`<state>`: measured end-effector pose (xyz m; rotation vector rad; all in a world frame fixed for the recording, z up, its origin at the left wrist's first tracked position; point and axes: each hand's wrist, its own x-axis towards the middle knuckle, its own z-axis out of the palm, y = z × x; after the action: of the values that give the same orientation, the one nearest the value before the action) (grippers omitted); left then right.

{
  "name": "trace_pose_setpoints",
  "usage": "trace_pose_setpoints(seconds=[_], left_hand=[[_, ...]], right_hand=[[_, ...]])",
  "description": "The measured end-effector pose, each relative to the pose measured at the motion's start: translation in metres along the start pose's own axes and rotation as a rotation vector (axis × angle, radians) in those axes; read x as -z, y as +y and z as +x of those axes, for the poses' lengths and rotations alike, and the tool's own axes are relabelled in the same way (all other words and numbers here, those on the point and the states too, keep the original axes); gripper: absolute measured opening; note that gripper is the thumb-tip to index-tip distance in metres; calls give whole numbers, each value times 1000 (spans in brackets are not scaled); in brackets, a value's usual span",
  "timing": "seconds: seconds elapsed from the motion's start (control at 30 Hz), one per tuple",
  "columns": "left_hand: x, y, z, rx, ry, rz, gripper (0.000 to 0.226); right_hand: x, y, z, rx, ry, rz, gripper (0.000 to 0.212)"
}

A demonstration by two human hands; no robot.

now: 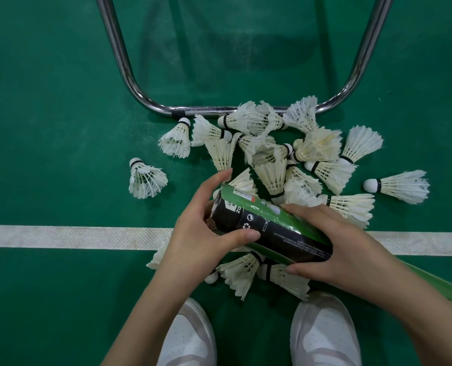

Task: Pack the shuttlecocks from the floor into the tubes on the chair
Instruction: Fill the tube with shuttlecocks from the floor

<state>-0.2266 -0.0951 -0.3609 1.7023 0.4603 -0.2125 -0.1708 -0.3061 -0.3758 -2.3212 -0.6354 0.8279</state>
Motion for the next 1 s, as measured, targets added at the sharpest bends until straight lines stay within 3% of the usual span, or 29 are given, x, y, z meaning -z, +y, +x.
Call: trace_pose_setpoints(seconds=[0.4,0.6,0.77,1.0], left_hand=[[3,-3,4,-28,-83,-16,91],[4,-4,4,-45,-21,-9,77],[23,-13,12,-52,169,-116,55],[46,-53,35,28,388,-64,52]], right_hand=[[1,-3,-2,-16,-24,-10,80],[0,-4,3,-7,-17,-20,81],[2,-2,2,-20,4,-6,79],[4,-1,3,-18,16,-7,78]])
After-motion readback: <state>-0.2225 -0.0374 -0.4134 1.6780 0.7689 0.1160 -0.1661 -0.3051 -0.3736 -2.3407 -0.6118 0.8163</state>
